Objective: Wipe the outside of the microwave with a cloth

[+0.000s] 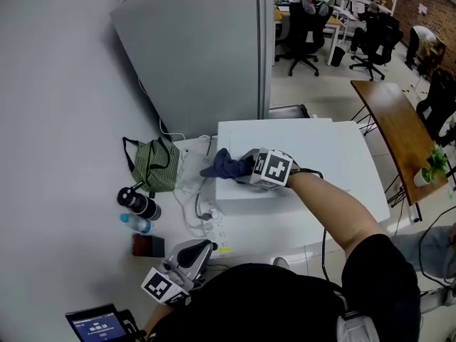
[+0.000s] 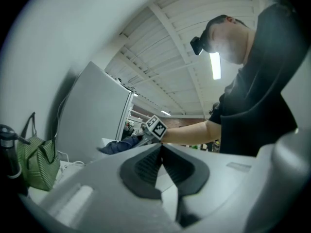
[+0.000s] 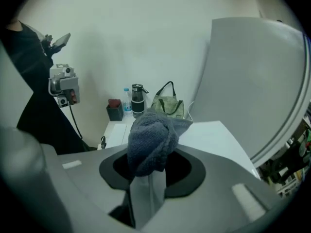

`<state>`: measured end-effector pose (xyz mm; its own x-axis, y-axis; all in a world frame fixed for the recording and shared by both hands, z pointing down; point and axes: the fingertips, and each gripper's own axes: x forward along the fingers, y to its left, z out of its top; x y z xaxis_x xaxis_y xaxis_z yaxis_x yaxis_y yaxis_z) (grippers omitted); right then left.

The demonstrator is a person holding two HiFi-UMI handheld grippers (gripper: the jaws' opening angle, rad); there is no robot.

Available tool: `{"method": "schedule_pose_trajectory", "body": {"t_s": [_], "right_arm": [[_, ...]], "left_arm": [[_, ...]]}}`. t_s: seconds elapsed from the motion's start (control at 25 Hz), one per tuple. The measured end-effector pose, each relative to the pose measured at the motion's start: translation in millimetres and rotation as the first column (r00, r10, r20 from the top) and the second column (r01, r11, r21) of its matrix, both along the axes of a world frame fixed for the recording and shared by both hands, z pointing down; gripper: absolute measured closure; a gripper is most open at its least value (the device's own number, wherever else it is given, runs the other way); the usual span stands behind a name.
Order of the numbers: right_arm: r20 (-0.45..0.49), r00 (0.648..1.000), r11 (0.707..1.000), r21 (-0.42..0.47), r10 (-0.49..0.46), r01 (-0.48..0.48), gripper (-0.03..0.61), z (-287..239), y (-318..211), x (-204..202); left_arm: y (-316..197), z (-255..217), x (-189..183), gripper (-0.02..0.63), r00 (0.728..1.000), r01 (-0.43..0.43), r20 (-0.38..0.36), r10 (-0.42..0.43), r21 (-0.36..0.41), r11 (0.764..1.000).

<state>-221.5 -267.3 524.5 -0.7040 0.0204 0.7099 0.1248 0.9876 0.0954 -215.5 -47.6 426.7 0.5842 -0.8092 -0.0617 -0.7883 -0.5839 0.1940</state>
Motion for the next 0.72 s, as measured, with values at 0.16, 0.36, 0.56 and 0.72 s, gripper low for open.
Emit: {"method": "schedule_pose_trajectory", "body": {"t_s": [0.16, 0.36, 0.56, 0.72], "right_arm": [[-0.036, 0.997, 0.998, 0.000, 0.070, -0.070, 0.456, -7.7, -18.1, 110.5], [-0.103, 0.957, 0.962, 0.005, 0.272, -0.273, 0.456, 7.4, -68.7, 276.3], [-0.139, 0.898, 0.908, 0.021, 0.417, -0.418, 0.457, 9.3, -91.9, 365.7], [-0.002, 0.938, 0.938, -0.013, 0.347, -0.347, 0.459, -24.5, -71.4, 303.6]], "left_arm": [[-11.9, -15.3, 38.3, 0.611, 0.997, -0.071, -0.006, 0.071, 0.009, 0.997], [-46.6, -6.2, 91.5, 0.611, 0.987, -0.160, -0.019, 0.161, 0.024, 0.987], [-56.3, -3.7, 120.2, 0.611, 0.979, -0.204, -0.020, 0.204, 0.017, 0.979], [-52.0, -7.2, 107.7, 0.611, 0.983, -0.181, -0.029, 0.181, 0.025, 0.983]]}}
